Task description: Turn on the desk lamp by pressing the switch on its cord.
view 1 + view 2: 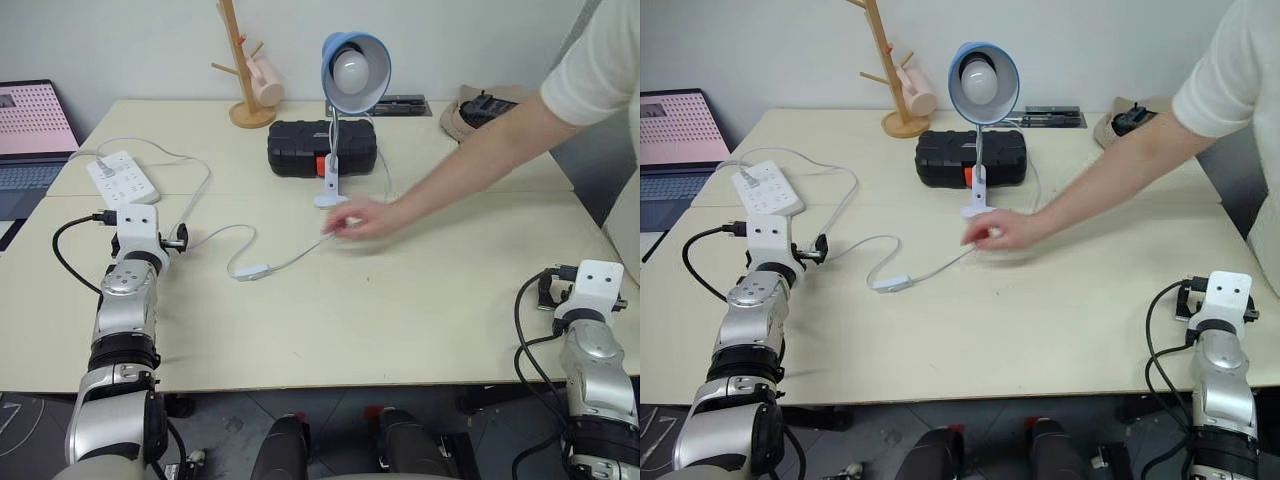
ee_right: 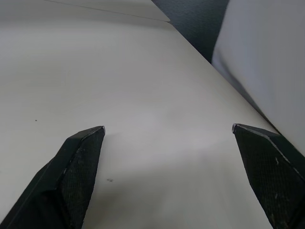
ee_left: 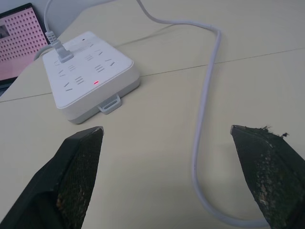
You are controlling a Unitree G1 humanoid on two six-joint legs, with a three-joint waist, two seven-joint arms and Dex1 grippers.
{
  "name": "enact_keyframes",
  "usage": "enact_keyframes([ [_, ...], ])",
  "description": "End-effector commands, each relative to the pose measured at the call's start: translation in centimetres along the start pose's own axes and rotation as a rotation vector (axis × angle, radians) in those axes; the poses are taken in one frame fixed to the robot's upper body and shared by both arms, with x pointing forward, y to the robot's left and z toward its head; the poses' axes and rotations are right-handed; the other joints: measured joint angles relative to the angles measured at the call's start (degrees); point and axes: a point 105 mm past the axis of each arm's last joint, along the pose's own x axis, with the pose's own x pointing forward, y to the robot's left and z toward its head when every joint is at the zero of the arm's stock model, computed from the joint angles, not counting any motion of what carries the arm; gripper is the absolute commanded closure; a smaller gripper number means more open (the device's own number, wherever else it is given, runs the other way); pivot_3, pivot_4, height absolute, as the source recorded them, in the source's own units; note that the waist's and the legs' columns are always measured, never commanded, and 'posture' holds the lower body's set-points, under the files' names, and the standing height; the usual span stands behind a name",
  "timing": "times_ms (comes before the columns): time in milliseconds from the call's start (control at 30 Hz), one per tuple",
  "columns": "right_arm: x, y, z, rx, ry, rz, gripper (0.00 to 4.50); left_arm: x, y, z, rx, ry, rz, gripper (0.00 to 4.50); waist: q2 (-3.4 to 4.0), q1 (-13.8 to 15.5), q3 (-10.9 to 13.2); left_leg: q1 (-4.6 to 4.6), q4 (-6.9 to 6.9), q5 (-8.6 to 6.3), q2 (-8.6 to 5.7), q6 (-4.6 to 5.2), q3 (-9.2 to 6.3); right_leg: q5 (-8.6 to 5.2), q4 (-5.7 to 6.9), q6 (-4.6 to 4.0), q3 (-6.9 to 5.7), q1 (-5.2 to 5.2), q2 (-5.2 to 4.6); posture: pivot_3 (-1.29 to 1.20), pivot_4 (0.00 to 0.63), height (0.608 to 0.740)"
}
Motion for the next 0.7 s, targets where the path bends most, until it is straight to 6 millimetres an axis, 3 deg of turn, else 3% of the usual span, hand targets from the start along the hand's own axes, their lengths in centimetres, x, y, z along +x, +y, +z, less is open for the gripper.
enact_keyframes([
  [33, 0.0, -0.4, 1.7, 0.0, -0.065, -0.009, 0.0, 0.1, 0.5, 2.5, 0.043, -0.072, -0.035, 0.03, 0.0, 0.0, 0.0, 0.0, 0.0, 0.0, 0.0, 0.0, 0.0, 0.0, 0.0, 0.0, 0.0, 0.0, 0.0, 0.0, 0.15, 0.74],
  [233, 0.1, 0.9, 2.6, -0.01, -0.088, 0.063, 0.0, 0.0, -0.5, 5.1, 0.089, -0.106, -0.22, 0.03, 0.0, -0.06, 0.0, -0.01, 0.0, 0.0, 0.01, 0.0, 0.0, 0.0, -0.01, 0.0, -0.01, -0.01, 0.02, 0.0, 0.15, 0.74],
  [433, 0.3, 4.6, 5.2, -0.021, -0.147, 0.296, 0.0, -0.6, -2.2, 8.5, 0.15, -0.117, -0.502, 0.03, 0.0, -0.15, 0.01, -0.02, -0.01, 0.0, 0.02, 0.0, 0.03, 0.0, -0.04, 0.0, 0.01, -0.03, 0.07, 0.0, 0.15, 0.74],
  [567, -0.9, 7.8, 7.3, -0.068, -0.196, 0.535, 0.0, -1.4, -2.7, 9.9, 0.185, -0.086, -0.655, 0.03, 0.01, -0.2, 0.02, -0.02, -0.11, 0.0, 0.05, 0.0, 0.0, -0.01, -0.05, 0.0, 0.02, -0.04, 0.13, 0.0, 0.15, 0.74],
  [700, -3.6, 11.0, 9.6, -0.075, -0.237, 0.807, 0.0, -3.2, -3.7, 10.5, 0.245, -0.033, -0.859, 0.03, 0.02, -0.32, 0.05, -0.03, -0.17, 0.0, 0.08, 0.0, -0.02, -0.01, -0.04, -0.01, 0.01, -0.09, 0.18, 0.0, 0.15, 0.74],
])
